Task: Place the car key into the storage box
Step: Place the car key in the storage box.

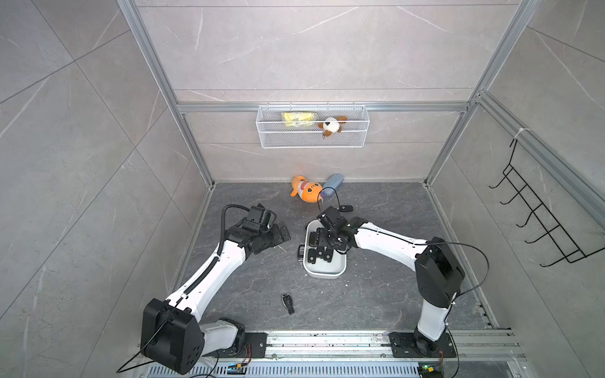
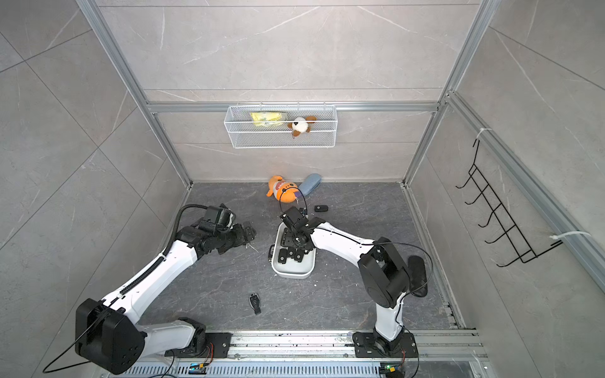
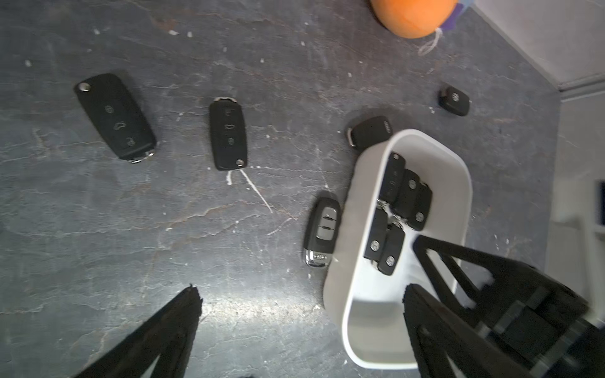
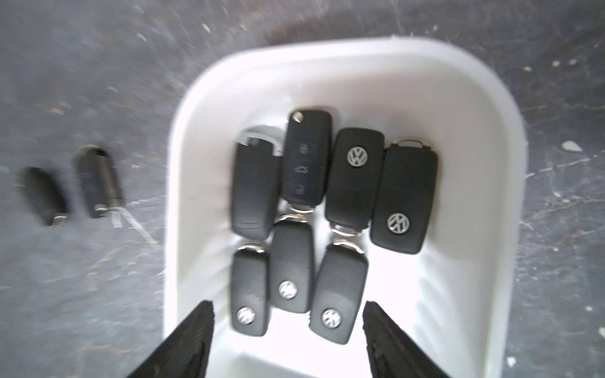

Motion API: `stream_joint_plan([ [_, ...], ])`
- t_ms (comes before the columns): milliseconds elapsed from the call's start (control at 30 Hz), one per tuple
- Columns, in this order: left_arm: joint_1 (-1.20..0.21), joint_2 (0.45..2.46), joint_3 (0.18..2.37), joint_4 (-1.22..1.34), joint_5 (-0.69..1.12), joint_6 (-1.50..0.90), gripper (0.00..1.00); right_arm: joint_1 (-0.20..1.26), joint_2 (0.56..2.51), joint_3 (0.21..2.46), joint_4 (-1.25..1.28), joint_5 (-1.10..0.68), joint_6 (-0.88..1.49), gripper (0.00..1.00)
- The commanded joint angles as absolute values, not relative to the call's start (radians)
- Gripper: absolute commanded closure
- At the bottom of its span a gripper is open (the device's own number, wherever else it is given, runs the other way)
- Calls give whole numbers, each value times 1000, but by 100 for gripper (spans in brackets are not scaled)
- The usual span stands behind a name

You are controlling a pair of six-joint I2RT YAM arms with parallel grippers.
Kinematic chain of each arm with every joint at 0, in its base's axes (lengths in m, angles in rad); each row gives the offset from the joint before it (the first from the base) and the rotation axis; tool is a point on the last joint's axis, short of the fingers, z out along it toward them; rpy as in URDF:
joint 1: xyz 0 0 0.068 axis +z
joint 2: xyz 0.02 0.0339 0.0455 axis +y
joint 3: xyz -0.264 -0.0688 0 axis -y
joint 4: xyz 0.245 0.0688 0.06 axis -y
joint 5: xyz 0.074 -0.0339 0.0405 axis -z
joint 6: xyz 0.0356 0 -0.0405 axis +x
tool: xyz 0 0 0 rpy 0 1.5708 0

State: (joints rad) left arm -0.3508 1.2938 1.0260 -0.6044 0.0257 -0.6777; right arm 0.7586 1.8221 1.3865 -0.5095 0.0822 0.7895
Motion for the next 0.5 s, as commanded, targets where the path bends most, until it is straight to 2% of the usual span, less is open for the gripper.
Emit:
stream_joint_plan([
  [0, -300, 1341, 1020, -613, 11, -640, 2, 762, 1750, 1344, -413, 23, 763, 11],
  [33, -286, 1361, 1023, -607, 12, -632, 3, 762, 1732, 1336, -395, 13, 760, 2],
  [67, -279, 1380, 1027, -602, 8, -625, 5, 762, 1720, 1328, -383, 7, 757, 1],
  [267, -244, 1546, 1085, -567, -24, -592, 17, 772, 1650, 1306, -362, 0, 738, 0],
  [467, -244, 1722, 1193, -564, -44, -554, 23, 772, 1598, 1268, -383, 26, 730, 0],
])
